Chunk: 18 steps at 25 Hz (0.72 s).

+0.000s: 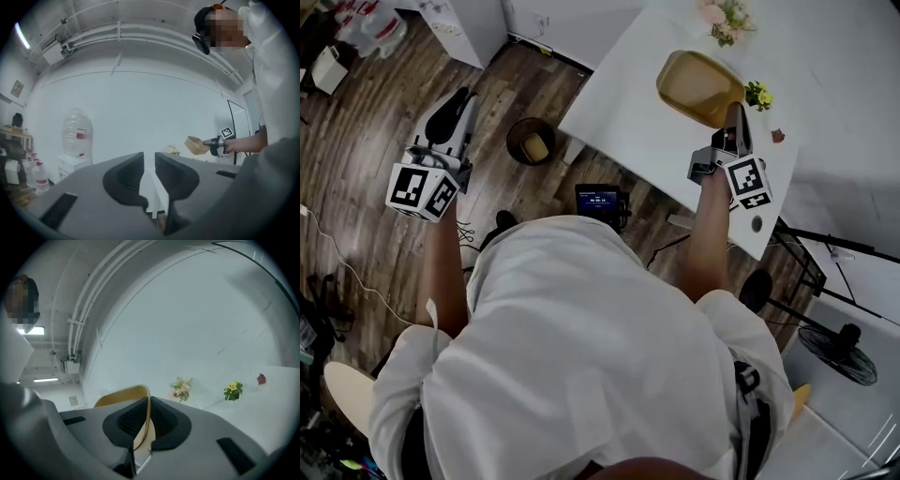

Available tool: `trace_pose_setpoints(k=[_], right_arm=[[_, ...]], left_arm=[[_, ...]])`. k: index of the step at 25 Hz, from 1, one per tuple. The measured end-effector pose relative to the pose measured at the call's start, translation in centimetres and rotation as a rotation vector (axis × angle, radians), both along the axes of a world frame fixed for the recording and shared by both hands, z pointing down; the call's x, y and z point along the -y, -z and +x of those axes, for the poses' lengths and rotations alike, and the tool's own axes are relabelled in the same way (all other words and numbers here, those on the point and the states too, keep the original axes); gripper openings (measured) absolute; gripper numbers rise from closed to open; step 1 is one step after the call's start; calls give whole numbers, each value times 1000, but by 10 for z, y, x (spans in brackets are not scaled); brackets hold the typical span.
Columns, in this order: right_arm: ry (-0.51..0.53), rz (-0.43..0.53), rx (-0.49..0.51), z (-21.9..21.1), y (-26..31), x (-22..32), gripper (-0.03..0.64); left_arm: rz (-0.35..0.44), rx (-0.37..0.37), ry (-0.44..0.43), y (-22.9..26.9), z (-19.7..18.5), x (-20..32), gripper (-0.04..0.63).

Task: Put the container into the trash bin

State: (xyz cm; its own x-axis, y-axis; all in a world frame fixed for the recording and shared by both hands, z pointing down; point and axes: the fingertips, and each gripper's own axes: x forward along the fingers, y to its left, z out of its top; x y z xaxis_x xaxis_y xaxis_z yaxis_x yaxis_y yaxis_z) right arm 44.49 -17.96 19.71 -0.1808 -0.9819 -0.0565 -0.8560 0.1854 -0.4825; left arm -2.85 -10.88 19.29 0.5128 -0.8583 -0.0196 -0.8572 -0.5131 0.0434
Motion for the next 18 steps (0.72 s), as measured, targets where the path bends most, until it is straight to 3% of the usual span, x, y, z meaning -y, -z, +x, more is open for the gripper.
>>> trace_pose_setpoints(k=[18], right_arm=[[239,-17,-16,-272,-16,14,41]], left_arm=[[11,-22,164,-9,-224,-68,77]])
